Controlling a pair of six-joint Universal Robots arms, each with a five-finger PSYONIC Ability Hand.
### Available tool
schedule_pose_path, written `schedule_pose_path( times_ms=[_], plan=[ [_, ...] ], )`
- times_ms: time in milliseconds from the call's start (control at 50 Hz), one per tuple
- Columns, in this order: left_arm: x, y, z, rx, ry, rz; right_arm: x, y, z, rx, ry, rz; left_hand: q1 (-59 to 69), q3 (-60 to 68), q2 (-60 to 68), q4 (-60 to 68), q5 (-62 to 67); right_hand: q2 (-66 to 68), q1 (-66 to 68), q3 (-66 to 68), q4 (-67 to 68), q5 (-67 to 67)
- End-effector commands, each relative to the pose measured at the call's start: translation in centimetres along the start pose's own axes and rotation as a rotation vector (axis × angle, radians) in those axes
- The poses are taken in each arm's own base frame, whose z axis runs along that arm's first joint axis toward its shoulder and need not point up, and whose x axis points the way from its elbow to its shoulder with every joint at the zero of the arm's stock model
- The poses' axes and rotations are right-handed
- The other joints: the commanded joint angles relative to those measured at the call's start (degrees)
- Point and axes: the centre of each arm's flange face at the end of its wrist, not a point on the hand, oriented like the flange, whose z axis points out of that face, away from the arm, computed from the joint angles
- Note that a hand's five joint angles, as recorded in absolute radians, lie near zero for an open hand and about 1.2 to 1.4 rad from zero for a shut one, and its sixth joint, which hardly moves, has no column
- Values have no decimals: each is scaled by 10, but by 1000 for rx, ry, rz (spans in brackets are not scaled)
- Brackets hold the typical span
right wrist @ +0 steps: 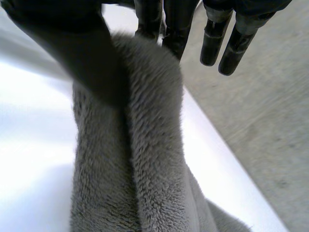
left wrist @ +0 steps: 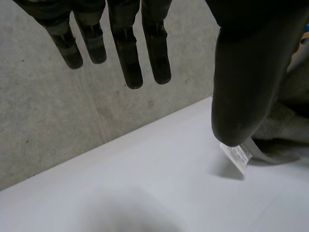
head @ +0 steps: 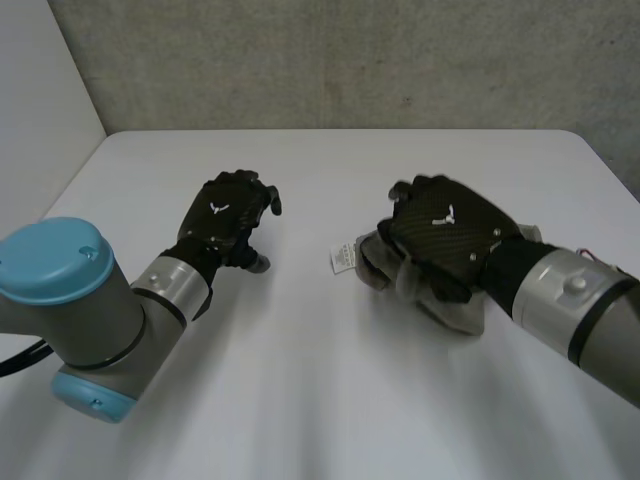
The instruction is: Fold the towel.
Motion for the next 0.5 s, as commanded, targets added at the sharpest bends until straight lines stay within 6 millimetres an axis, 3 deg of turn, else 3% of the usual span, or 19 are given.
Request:
schedule_pose_path(
  times_ms=[20,100,180,280,420,500],
  plan=[
    [5,-16,8,54,19,15,-12,7,-12,-76,-42,23,-28,-24,-25,-32,-4,-454,-463,-29,-44,-466],
    [17,-16,13,65,57,19,-4,18,-12,-104,-11,24,-28,-24,-25,-32,-4,-502,-512,-29,-44,-515],
    [42,-16,21,72,128,18,26,35,-14,-151,78,74,-29,-24,-27,-32,-5,-502,-512,-29,-44,-515],
    [51,-5,28,34,153,15,52,44,-17,-148,183,87,-34,-24,-32,-32,-11,-502,-512,-29,-44,-515],
    [73,12,26,-28,231,6,76,61,-17,-155,269,81,-34,-24,-32,-32,-11,-502,-512,-29,-44,-515],
    [79,19,17,-84,243,-5,85,83,-2,-180,244,115,-34,-24,-32,-32,-11,-502,-512,-29,-44,-515]
  ],
)
